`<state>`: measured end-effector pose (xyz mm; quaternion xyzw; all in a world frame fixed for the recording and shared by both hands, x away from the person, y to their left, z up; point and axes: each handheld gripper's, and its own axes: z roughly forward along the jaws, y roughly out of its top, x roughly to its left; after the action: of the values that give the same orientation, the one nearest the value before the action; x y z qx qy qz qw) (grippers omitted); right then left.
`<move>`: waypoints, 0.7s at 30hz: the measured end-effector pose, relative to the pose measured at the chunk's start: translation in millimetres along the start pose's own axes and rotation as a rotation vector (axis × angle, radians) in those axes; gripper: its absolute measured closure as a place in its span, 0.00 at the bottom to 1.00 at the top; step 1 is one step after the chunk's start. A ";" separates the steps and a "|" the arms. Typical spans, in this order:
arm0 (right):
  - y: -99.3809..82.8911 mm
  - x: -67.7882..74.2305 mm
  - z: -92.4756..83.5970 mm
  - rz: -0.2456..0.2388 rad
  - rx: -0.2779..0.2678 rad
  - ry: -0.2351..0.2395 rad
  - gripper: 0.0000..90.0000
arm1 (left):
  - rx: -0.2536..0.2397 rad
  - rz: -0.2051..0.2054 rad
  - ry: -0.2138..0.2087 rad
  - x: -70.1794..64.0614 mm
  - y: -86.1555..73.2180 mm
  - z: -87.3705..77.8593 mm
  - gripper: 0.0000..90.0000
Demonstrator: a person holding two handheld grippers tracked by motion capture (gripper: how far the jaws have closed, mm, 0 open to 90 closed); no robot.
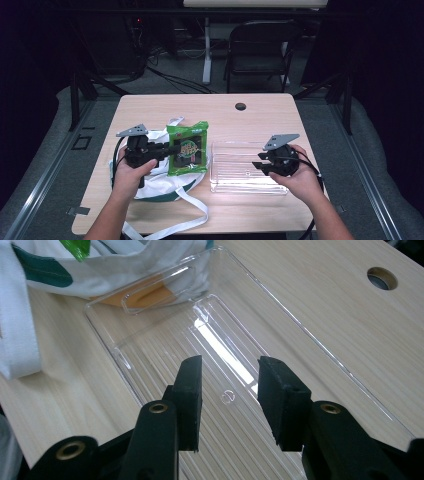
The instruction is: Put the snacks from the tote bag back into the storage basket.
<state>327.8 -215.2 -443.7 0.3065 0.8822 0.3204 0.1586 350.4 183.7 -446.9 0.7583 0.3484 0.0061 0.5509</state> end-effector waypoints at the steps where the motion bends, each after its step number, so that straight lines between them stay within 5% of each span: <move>1: 5.4 0.6 -0.4 -0.019 0.006 0.015 0.69 | 0.005 0.004 0.000 -1.2 0.1 0.9 0.81; 21: 56.9 12.2 -6.8 -0.154 0.043 0.130 0.67 | 0.030 0.029 -0.048 -12.4 -3.7 17.4 0.80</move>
<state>340.3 -176.1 -401.9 0.2196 0.9183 0.3072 0.1187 345.8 163.2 -452.2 0.7716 0.3241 -0.0091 0.5474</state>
